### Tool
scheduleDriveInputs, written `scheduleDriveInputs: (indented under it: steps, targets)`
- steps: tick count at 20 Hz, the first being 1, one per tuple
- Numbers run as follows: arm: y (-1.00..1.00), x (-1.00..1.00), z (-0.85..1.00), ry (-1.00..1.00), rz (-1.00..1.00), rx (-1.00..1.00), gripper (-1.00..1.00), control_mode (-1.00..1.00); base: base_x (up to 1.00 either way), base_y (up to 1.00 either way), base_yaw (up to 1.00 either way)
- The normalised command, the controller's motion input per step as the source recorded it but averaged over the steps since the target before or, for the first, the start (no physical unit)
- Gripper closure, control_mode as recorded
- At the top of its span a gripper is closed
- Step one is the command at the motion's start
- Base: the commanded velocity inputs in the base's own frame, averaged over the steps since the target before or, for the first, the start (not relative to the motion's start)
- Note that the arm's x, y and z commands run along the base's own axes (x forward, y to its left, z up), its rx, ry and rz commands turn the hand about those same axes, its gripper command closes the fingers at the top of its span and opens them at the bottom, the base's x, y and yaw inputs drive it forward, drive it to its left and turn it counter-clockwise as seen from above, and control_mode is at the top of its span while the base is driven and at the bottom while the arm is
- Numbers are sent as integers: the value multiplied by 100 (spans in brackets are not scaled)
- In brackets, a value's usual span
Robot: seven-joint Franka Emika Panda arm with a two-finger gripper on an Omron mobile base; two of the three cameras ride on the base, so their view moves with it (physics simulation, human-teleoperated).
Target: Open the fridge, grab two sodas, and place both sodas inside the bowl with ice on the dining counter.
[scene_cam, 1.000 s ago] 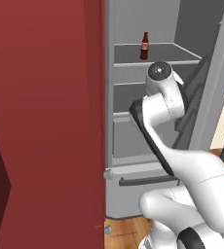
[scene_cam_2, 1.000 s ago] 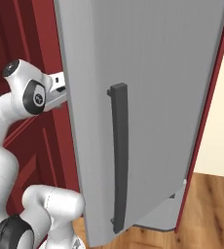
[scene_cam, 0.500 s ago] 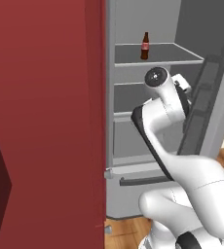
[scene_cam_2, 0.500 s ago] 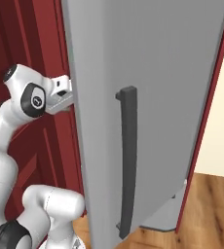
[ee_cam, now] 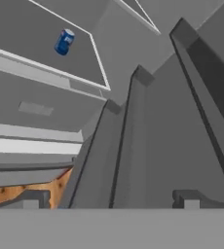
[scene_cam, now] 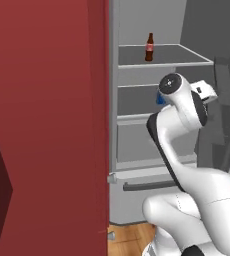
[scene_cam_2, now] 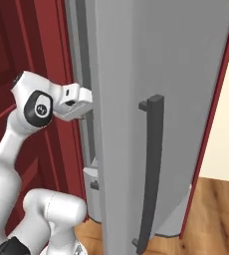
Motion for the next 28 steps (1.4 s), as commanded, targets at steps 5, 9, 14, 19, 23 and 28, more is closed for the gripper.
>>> scheduleDriveInputs:
  steps: [5,9,14,19,23,28]
  targets:
    - [-97,-22,0,0,-11,0,-100,-100,0,0,0]
    - [-97,-16,2,0,-8,0,-100,-100,0,0,0]
    - [-93,-10,4,0,-4,0,-100,-100,0,0,0]
    - [2,-33,0,0,0,0,-100,-100,0,0,0]
    - [69,-29,0,-2,5,0,-100,-100,0,0,0]
    - [39,-14,1,-6,10,5,-100,-100,0,0,0]
